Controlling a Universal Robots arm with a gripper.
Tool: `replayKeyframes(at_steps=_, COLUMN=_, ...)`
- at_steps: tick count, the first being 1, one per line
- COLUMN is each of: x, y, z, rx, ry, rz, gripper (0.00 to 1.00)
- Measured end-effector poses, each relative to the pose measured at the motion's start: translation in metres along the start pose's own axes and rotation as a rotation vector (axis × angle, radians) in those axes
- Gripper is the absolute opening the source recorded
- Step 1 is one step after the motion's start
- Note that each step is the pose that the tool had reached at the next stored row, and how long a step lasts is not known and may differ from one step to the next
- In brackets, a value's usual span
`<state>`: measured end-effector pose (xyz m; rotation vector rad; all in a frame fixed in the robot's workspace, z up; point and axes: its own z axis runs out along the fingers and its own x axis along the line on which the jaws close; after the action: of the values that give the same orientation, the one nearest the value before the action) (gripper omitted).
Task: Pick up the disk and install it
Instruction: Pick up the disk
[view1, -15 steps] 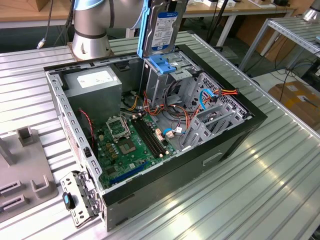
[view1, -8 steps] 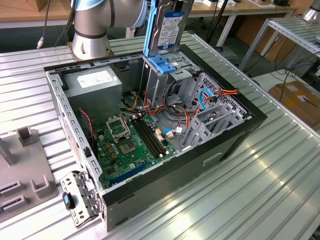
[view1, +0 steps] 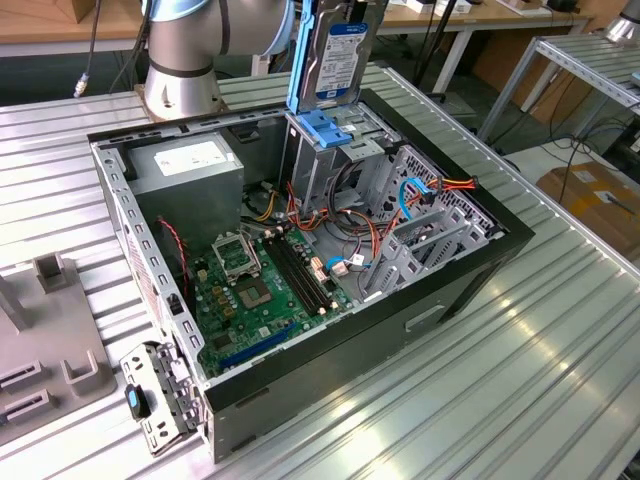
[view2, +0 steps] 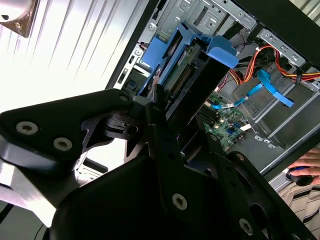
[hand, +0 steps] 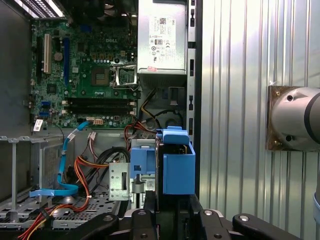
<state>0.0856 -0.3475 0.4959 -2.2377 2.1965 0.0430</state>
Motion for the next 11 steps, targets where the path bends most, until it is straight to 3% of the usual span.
replayKeyframes(at_steps=5, x=0.0000, y=-0.0001, z=0.0000, rx=0.0000, ry=-0.0001, rz=0.000, gripper=0.35)
replayKeyframes(at_steps=8, x=0.0002, y=-0.0098, z=0.0001, rx=0.0000, ry=0.0001, rz=0.000, gripper=0.35)
replayKeyframes(at_steps=11, x=0.0002, y=-0.0148, z=0.0006, rx=0.0000, ry=0.0000, rz=0.000, gripper=0.35)
